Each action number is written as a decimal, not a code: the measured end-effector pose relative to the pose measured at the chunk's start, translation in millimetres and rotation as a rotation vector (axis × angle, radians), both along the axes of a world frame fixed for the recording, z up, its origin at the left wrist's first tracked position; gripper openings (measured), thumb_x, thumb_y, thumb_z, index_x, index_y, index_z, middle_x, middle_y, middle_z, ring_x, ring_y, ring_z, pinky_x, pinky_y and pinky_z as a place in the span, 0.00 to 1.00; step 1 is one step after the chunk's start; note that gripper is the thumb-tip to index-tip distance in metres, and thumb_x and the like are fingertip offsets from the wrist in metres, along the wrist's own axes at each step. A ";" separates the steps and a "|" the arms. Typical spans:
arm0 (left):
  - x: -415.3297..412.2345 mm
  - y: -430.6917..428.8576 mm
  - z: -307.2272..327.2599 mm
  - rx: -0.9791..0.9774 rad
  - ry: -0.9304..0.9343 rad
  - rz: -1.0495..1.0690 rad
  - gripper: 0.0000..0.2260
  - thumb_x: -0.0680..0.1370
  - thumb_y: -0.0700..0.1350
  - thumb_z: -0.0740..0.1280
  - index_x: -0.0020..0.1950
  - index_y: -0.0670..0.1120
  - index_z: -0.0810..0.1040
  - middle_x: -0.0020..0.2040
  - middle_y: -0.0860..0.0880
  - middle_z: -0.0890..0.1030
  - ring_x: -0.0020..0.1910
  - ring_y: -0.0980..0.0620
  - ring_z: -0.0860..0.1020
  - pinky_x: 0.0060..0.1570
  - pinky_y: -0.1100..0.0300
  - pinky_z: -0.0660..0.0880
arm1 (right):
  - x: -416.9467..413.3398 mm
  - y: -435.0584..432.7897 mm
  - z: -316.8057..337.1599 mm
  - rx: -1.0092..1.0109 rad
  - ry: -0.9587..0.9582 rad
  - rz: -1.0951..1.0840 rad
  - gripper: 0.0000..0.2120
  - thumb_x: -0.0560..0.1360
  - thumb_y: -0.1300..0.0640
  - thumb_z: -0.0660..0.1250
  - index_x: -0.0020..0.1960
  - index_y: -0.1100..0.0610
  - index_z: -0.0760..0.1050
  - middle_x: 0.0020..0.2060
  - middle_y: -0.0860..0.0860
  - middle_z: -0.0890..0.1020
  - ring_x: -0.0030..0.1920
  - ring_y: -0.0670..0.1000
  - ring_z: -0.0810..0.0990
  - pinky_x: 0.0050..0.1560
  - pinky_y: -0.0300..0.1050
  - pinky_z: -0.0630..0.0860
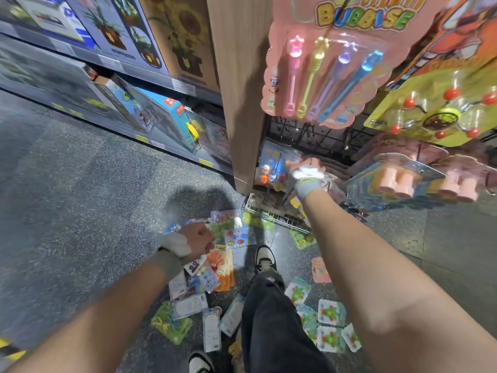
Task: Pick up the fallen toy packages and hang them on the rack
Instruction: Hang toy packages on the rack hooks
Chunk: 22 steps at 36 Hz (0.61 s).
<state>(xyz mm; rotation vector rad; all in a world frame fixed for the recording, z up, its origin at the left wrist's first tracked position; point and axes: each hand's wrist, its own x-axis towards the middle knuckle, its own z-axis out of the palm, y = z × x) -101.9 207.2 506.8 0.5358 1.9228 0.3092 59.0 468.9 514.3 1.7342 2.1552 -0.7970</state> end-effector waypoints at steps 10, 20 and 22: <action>-2.8 -12.6 4.3 0.040 0.001 0.034 0.12 0.82 0.48 0.63 0.46 0.42 0.80 0.42 0.46 0.84 0.40 0.49 0.82 0.38 0.58 0.76 | -6.3 -3.8 -10.3 0.014 0.028 -0.282 0.22 0.81 0.49 0.59 0.66 0.65 0.72 0.64 0.61 0.75 0.65 0.59 0.73 0.65 0.49 0.69; 5.0 -50.2 17.5 0.082 -0.040 0.135 0.08 0.83 0.41 0.62 0.47 0.38 0.76 0.40 0.44 0.79 0.31 0.54 0.75 0.26 0.68 0.71 | -7.0 -34.4 1.6 0.019 0.091 -0.387 0.23 0.78 0.50 0.64 0.67 0.64 0.69 0.63 0.60 0.77 0.62 0.59 0.76 0.60 0.48 0.73; 2.3 -62.4 15.6 0.106 -0.017 0.127 0.10 0.82 0.42 0.62 0.42 0.40 0.76 0.37 0.44 0.79 0.29 0.53 0.74 0.27 0.64 0.70 | -9.0 -41.6 3.8 0.052 0.088 -0.386 0.22 0.77 0.50 0.65 0.65 0.63 0.72 0.61 0.60 0.78 0.61 0.59 0.77 0.58 0.47 0.73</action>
